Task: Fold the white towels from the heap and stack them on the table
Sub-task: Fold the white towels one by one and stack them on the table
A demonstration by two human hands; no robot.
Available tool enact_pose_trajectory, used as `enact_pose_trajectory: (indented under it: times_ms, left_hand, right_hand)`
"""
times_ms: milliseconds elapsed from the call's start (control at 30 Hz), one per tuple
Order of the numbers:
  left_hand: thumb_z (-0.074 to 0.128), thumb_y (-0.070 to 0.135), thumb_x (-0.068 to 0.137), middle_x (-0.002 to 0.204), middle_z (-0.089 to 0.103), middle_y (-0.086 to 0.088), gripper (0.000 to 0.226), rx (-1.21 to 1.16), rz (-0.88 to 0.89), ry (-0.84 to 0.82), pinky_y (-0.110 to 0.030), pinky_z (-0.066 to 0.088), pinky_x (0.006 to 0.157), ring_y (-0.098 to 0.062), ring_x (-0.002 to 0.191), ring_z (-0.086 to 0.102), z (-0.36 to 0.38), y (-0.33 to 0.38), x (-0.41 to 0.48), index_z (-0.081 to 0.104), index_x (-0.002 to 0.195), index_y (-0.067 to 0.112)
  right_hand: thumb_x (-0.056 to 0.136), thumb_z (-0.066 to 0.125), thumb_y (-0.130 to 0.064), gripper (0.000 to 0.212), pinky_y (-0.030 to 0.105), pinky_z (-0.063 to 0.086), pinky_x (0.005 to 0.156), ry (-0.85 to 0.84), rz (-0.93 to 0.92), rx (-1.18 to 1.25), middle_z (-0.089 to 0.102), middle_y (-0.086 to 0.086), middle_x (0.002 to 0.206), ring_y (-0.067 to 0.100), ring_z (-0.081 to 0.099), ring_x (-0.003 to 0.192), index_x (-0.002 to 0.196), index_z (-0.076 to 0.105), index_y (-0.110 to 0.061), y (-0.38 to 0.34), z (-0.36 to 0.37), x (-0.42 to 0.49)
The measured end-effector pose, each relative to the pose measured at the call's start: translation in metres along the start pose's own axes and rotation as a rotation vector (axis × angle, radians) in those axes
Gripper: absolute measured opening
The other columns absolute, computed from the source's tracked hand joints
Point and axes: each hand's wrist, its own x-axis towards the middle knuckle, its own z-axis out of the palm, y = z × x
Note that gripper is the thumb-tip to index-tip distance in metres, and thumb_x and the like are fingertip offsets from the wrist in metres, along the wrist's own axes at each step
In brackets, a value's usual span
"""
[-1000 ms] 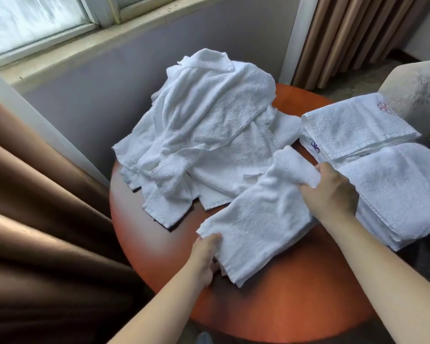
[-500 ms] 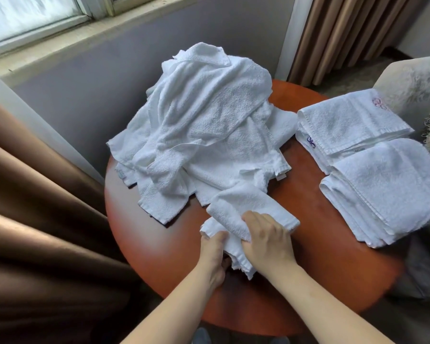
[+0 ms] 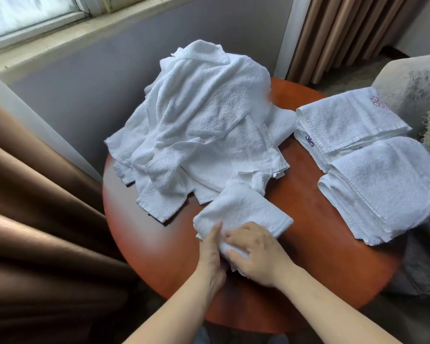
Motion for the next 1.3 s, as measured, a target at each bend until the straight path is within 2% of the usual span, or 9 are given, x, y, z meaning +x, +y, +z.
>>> enact_pose_trajectory:
  times_ms: [133,233,367,500,700,833,1033,1200,1300]
  left_hand:
    - [0.075,0.027,0.056,0.105,0.067,-0.023,0.079,-0.060,-0.024,0.080,-0.032,0.047,0.051,-0.035,0.071,0.065,0.004,-0.005,-0.001,0.054,0.128,0.002]
    - [0.068,0.018,0.071,0.104,0.072,-0.019,0.051,-0.201,-0.018,0.095,-0.035,0.047,0.065,-0.033,0.076,0.069,0.012,-0.004,-0.010,0.060,0.120,0.004]
    - [0.057,0.014,0.087,0.078,0.074,-0.010,0.017,-0.347,-0.018,0.079,-0.033,0.042,0.062,-0.027,0.057,0.069,0.019,-0.012,-0.013,0.063,0.100,0.006]
    - [0.060,0.020,0.085,0.090,0.073,-0.014,0.032,-0.322,-0.046,0.032,-0.032,0.047,0.056,-0.031,0.071,0.070,0.023,-0.019,-0.018,0.062,0.113,0.002]
    - [0.078,0.042,0.051,0.109,0.070,-0.007,0.084,-0.090,0.069,0.096,-0.031,0.055,0.060,-0.024,0.087,0.069,0.008,-0.019,-0.005,0.056,0.128,0.014]
    - [0.081,0.050,0.037,0.121,0.066,-0.009,0.109,0.131,0.067,0.072,-0.034,0.057,0.063,-0.026,0.099,0.069,0.007,-0.007,0.008,0.050,0.135,0.013]
    - [0.083,0.031,0.050,0.108,0.071,-0.013,0.079,0.432,-0.006,-0.189,-0.049,0.059,0.071,-0.032,0.092,0.071,0.031,-0.010,0.002,0.059,0.122,0.008]
    - [0.082,0.016,0.067,0.104,0.071,-0.020,0.054,0.250,-0.058,-0.081,-0.054,0.058,0.066,-0.039,0.085,0.071,0.053,-0.040,0.002,0.058,0.112,-0.001]
    - [0.084,0.032,0.055,0.104,0.072,-0.012,0.072,0.244,-0.009,-0.045,-0.050,0.059,0.074,-0.030,0.088,0.072,0.070,-0.067,-0.002,0.057,0.117,0.006]
  right_hand:
    - [0.077,0.056,-0.026,0.019,0.025,0.044,0.076,0.356,0.174,0.165,0.067,-0.003,0.075,0.011,0.054,0.083,0.074,0.069,-0.012,0.005,0.008,-0.006]
    - [0.072,0.074,-0.016,0.024,0.026,0.036,0.075,0.630,0.648,0.230,0.054,0.000,0.083,0.020,0.048,0.085,0.081,0.053,-0.012,0.003,0.002,-0.004]
    - [0.065,0.085,-0.037,0.071,0.033,0.044,0.083,0.442,1.241,0.822,0.055,0.005,0.112,0.023,0.055,0.101,0.115,0.045,-0.008,0.009,-0.006,0.002]
    - [0.069,0.082,-0.025,0.060,0.032,0.051,0.052,0.258,1.188,1.333,0.072,0.016,0.102,0.029,0.069,0.078,0.120,0.058,-0.003,0.018,0.005,0.001]
    - [0.060,0.079,-0.013,0.058,0.043,0.051,0.091,0.277,1.119,1.302,0.074,0.012,0.102,0.032,0.069,0.097,0.116,0.065,-0.008,0.044,-0.019,-0.012]
    - [0.081,0.065,-0.003,0.028,0.032,0.053,0.072,0.138,1.077,1.240,0.075,0.008,0.094,0.022,0.070,0.080,0.108,0.067,-0.012,0.057,-0.047,-0.016]
    - [0.086,0.062,-0.011,0.019,0.030,0.052,0.070,0.145,1.062,1.231,0.074,0.005,0.084,0.020,0.069,0.076,0.104,0.067,-0.013,0.071,-0.072,-0.019]
    - [0.088,0.059,-0.036,0.022,0.026,0.037,0.051,0.511,1.145,1.515,0.057,0.000,0.060,0.013,0.048,0.049,0.078,0.060,-0.016,0.080,-0.067,-0.032]
    - [0.085,0.059,-0.052,0.044,0.031,0.050,0.072,0.639,1.090,1.703,0.064,0.007,0.080,0.018,0.061,0.069,0.095,0.065,-0.009,0.080,-0.059,-0.040]
